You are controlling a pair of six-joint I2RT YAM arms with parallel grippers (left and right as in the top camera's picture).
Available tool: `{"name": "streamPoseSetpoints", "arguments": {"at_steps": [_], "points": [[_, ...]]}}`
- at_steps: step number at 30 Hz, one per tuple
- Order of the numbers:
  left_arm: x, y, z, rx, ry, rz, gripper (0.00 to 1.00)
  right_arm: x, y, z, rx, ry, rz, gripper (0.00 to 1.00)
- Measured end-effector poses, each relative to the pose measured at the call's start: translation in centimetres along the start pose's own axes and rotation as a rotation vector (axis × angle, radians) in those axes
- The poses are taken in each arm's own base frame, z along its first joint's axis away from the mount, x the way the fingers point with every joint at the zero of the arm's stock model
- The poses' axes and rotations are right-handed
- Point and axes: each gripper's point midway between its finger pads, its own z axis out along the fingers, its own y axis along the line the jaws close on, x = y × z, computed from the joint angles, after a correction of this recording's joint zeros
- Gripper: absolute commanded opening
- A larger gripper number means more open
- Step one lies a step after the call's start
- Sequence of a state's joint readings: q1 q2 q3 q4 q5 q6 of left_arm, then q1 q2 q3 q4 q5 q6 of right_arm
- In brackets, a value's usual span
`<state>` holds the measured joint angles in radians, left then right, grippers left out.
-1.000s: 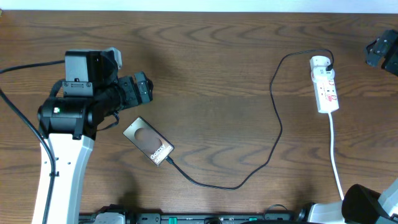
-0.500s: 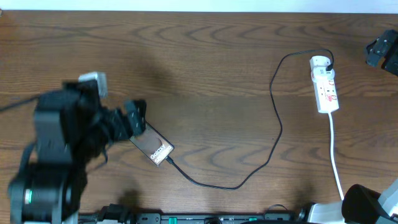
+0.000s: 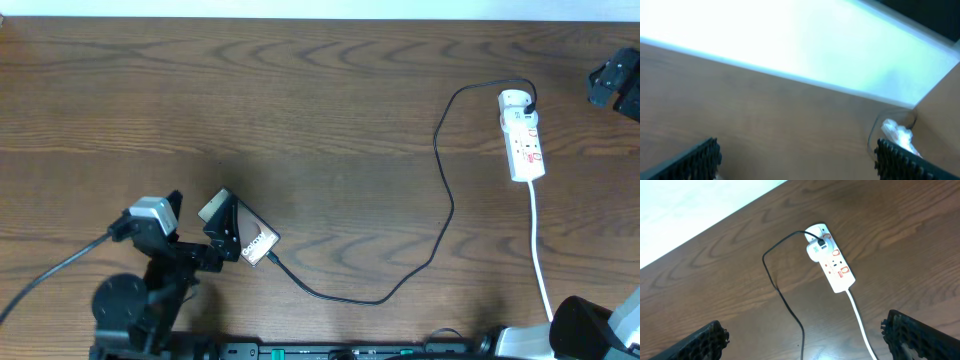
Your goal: Plug charger to phone and switch on socket
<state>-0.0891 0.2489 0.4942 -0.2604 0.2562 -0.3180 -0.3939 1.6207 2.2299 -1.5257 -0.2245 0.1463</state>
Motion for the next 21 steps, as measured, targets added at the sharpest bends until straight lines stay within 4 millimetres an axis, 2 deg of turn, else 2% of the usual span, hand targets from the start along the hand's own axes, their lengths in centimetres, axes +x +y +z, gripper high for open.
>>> {"name": "streamPoseSetpoints", "arguments": {"at_steps": [7, 11, 19, 21], "points": [[0.9, 0.7, 0.7, 0.082, -0.228, 0.027, 0.97, 0.0, 0.0, 0.0, 0.001, 0.0, 0.0, 0.99], [1.8, 1.9, 0.8, 0.051, -0.264, 0.024, 0.97, 0.0, 0.0, 0.0, 0.001, 0.0, 0.0, 0.99], [1.6, 4.2, 0.5, -0.05, -0.308, 0.017, 0.97, 0.0, 0.0, 0.0, 0.001, 0.0, 0.0, 0.99], [2.1, 4.9, 0.5, -0.083, -0.291, 0.011, 0.97, 0.0, 0.0, 0.0, 0.001, 0.0, 0.0, 0.99]]}}
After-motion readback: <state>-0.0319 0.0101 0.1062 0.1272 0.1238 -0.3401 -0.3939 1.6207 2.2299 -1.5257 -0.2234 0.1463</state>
